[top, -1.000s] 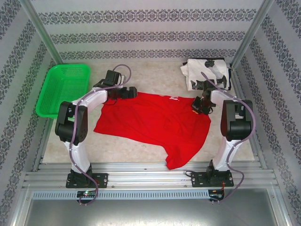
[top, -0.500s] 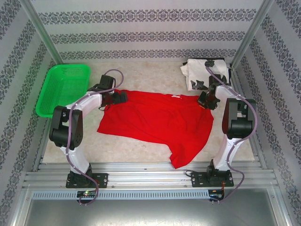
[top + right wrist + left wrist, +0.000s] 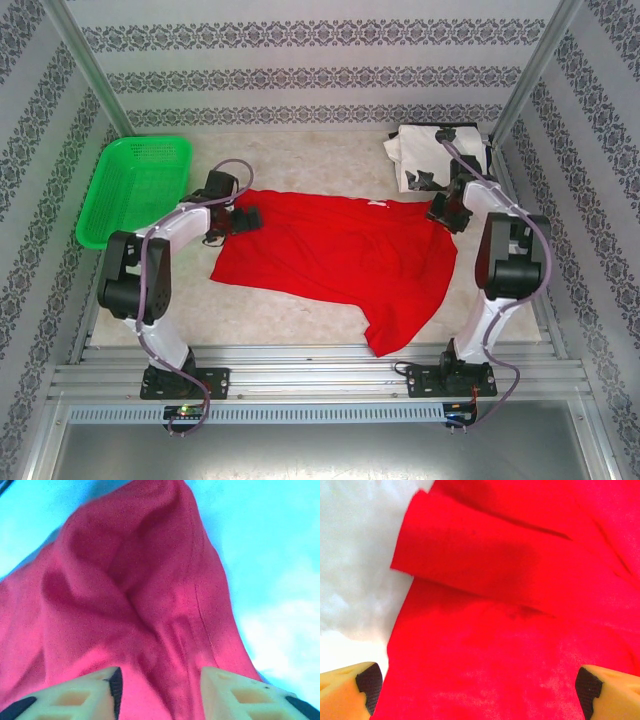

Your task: Fold and stack the t-shirts

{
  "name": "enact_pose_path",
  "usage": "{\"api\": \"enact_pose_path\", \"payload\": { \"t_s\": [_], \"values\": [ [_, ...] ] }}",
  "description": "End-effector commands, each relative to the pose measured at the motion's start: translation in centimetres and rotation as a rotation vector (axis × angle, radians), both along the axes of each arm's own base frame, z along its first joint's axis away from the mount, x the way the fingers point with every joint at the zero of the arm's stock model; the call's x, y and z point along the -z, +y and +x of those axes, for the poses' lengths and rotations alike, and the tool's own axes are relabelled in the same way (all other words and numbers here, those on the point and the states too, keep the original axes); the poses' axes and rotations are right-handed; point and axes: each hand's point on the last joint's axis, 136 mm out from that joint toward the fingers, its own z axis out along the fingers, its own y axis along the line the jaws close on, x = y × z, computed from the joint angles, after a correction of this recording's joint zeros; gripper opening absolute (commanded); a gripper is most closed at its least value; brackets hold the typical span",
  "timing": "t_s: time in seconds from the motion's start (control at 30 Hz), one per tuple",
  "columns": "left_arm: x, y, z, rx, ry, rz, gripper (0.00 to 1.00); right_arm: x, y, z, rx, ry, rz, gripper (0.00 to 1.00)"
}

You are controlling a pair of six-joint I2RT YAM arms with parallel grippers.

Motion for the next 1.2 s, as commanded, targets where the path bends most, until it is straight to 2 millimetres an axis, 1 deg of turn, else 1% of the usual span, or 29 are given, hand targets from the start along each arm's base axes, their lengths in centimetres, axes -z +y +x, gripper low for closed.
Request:
{"api": "enact_pose_path", "payload": {
  "t_s": [0.0,0.07,0.13,0.17,0.2,0.23,0.27,0.3,0.33,0.4,0.43,0.5,0.57,0.63,0.7,0.73,0.8,0.83,0.9,0.93,0.97,1.0,1.07,1.17],
  "values": [
    [-1.7,0.1,-3.1,-0.014,0.047,-0.032,0.99,-4.0,2.8,-2.9,-0.035,-0.055,0.055,0.54],
    [-1.9,0.6,-5.4,-0.036,0.108,-0.028,0.99,-4.9,6.1,-5.9,-0.080,-0.046,0.146,0.61],
    [-1.9,0.8,-8.3,-0.051,0.195,-0.040,0.99,-5.7,9.3,-9.9,-0.138,-0.011,0.182,0.69],
    [-1.7,1.0,-9.7,-0.057,0.234,-0.037,0.99,-5.8,10.9,-11.6,-0.163,0.001,0.207,0.73],
    [-1.6,1.2,-11.2,-0.066,0.271,-0.037,0.99,-6.1,12.9,-13.4,-0.200,0.013,0.256,0.76],
    [-1.3,1.4,-12.5,-0.075,0.301,-0.041,0.99,-6.2,14.2,-15.4,-0.222,0.040,0.286,0.83],
    [-1.2,1.5,-13.5,-0.081,0.319,-0.046,0.99,-6.2,15.3,-16.8,-0.244,0.057,0.301,0.92],
    [-0.9,1.6,-14.4,-0.088,0.330,-0.054,0.98,-6.3,16.5,-18.4,-0.277,0.072,0.326,0.97],
    [-0.5,1.7,-14.9,-0.095,0.331,-0.062,0.97,-6.5,17.5,-19.8,-0.312,0.087,0.342,0.98],
    [0.2,1.5,-15.2,-0.109,0.324,-0.096,0.95,-6.3,19.1,-22.3,-0.386,0.120,0.342,0.98],
    [0.7,1.4,-15.1,-0.120,0.315,-0.112,0.94,-5.9,19.4,-23.7,-0.417,0.157,0.331,0.98],
    [1.7,1.3,-14.3,-0.153,0.281,-0.146,0.90,-4.7,18.7,-26.1,-0.443,0.241,0.249,0.98],
    [2.5,1.3,-13.3,-0.186,0.249,-0.181,0.88,-3.7,18.3,-27.9,-0.451,0.293,0.202,0.98],
    [3.4,0.9,-12.0,-0.219,0.212,-0.232,0.84,-2.8,17.5,-28.9,-0.429,0.305,0.166,0.96],
    [4.0,0.3,-11.0,-0.244,0.200,-0.280,0.77,-2.1,16.4,-29.3,-0.375,0.309,0.147,0.95],
    [4.4,0.2,-10.6,-0.246,0.199,-0.292,0.72,-1.9,15.7,-29.4,-0.344,0.309,0.141,0.94],
    [5.1,0.6,-10.6,-0.248,0.209,-0.265,0.62,-1.2,14.4,-29.4,-0.290,0.297,0.121,0.92],
    [5.3,0.8,-10.6,-0.240,0.206,-0.251,0.55,-1.0,13.7,-29.3,-0.260,0.298,0.118,0.90],
    [5.3,1.0,-10.4,-0.217,0.189,-0.232,0.40,-0.9,12.5,-29.0,-0.217,0.283,0.099,0.89],
    [5.2,1.1,-10.2,-0.209,0.185,-0.224,0.34,-0.8,12.2,-28.7,-0.203,0.273,0.093,0.88],
    [5.0,1.1,-9.9,-0.204,0.180,-0.225,0.31,-0.6,12.1,-28.5,-0.195,0.270,0.095,0.88],
    [4.6,0.9,-9.5,-0.197,0.165,-0.235,0.29,-0.4,12.0,-28.4,-0.196,0.273,0.092,0.87],
    [3.3,0.4,-8.9,-0.189,0.130,-0.268,0.30,0.3,12.0,-28.0,-0.204,0.273,0.080,0.88],
    [1.8,0.2,-9.3,-0.183,0.104,-0.287,0.31,0.8,12.3,-27.4,-0.203,0.264,0.089,0.88]
  ]
}}
